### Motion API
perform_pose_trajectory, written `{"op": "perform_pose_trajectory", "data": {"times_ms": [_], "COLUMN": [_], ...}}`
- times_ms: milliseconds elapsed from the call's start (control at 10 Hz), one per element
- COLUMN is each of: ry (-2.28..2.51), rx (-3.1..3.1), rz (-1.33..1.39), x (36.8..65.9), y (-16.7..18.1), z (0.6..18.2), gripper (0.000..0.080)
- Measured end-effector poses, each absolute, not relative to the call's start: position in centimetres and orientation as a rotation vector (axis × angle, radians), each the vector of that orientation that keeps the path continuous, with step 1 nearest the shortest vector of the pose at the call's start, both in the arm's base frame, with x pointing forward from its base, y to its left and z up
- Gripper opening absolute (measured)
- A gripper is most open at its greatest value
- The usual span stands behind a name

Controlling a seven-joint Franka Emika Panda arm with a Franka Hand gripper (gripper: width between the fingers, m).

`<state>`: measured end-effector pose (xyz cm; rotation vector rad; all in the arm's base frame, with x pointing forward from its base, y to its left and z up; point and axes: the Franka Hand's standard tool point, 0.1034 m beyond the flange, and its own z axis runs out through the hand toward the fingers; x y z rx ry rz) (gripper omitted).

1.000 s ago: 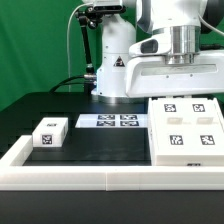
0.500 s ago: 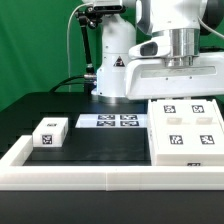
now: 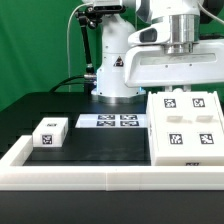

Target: Assemble cabinet

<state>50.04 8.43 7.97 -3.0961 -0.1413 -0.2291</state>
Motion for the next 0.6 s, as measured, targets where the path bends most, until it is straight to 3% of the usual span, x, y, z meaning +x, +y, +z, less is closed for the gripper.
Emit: {"op": "perform_pose_trajectory", "data": {"times_ms": [600], "ry": [-0.143], "rx": [-3.097], "rz": [-0.203], "x": [49.85], "y": [8.64], "z": [8.49], "gripper": [0.0002]}}
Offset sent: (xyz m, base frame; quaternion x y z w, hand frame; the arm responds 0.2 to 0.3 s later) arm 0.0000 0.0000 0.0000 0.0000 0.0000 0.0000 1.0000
